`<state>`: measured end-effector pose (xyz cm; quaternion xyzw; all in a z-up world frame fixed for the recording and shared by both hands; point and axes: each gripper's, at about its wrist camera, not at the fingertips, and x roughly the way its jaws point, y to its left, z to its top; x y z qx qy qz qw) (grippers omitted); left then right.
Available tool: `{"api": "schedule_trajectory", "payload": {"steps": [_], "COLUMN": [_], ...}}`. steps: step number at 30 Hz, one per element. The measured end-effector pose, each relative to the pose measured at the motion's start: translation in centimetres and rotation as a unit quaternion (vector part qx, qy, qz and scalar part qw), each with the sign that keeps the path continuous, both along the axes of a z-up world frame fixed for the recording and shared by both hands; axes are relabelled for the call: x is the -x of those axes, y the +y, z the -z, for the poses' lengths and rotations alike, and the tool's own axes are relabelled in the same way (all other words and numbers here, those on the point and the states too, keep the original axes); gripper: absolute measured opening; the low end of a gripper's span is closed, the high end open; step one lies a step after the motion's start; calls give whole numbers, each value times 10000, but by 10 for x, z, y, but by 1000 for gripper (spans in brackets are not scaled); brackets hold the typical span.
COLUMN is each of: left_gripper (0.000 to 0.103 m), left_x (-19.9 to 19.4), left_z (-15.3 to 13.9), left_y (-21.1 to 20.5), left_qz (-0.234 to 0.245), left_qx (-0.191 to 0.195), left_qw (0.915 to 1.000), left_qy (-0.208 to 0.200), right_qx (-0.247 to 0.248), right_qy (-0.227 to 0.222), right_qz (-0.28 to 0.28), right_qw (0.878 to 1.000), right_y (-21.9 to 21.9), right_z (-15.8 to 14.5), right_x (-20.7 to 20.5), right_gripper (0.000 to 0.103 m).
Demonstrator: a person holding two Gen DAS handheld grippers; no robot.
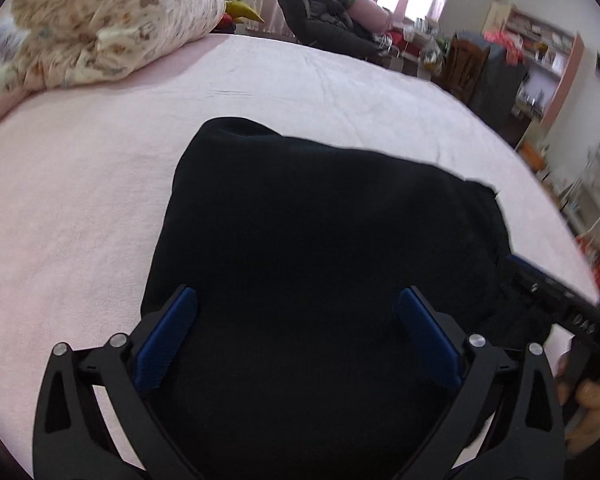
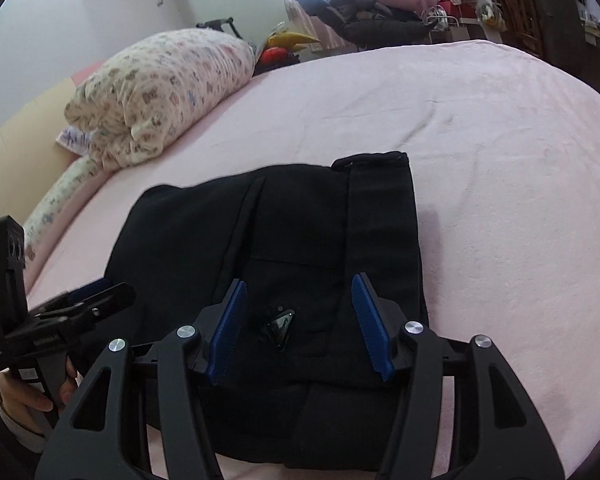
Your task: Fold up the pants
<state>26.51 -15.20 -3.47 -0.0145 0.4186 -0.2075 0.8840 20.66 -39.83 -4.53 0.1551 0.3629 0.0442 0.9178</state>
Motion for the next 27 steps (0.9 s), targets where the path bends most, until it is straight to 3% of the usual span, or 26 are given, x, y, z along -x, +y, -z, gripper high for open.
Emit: {"api": "schedule_trajectory", "payload": {"steps": [4, 8, 11, 17, 22, 27], "left_gripper": [101, 101, 101, 101, 101, 101], "left_x": [0, 23, 62, 133, 195, 222], "left_z": [2, -14, -34, -59, -65, -65], "left_y": [-3, 2, 16, 49, 68, 73], "left_qz": [-9, -48, -55, -304, -564, -713], "left_qx": [-113, -271, -270, -126, -256, -417], "left_qw": [9999, 9991, 9959, 9893, 9791, 9778], "left_qy": [-86, -335, -861, -1422, -1938, -1927], "right_qx": [72, 72, 177, 794, 1139, 1360], "right_qy": [-29, -92, -434, -843, -1054, -1248], "right_qz": [-33, 56, 297, 305, 290, 420], "right_qw": [10000, 9999, 9985, 9928, 9875, 9819], "right_y": [2, 0, 1, 29, 60, 83], "right_z": [4, -10, -31, -54, -59, -61], "right_x": [-1, 8, 38, 111, 156, 189], "right_gripper": [58, 59, 77, 93, 94, 96]}}
